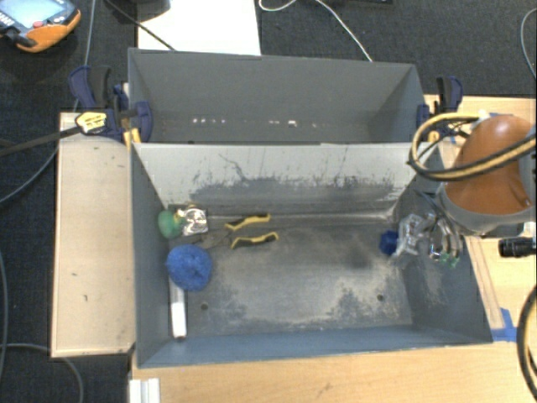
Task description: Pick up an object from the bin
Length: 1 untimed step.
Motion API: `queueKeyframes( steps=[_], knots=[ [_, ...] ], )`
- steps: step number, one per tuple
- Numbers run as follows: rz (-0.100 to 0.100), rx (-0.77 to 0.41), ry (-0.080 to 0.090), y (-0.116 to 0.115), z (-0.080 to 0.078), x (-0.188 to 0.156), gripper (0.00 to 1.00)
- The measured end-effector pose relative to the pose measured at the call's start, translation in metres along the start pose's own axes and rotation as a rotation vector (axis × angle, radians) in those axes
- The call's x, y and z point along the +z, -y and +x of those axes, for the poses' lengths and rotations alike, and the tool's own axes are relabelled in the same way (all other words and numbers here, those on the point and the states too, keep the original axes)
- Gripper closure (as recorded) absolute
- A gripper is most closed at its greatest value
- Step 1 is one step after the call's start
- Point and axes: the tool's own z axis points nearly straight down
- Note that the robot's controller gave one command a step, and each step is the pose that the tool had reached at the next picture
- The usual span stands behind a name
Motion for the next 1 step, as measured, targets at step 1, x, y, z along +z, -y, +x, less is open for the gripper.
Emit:
queueKeyframes(
  steps=[1],
  knots=[
    [-0.004,0.145,0.01,-0.0242,-0.0219,-0.0829,1.0]
  ],
)
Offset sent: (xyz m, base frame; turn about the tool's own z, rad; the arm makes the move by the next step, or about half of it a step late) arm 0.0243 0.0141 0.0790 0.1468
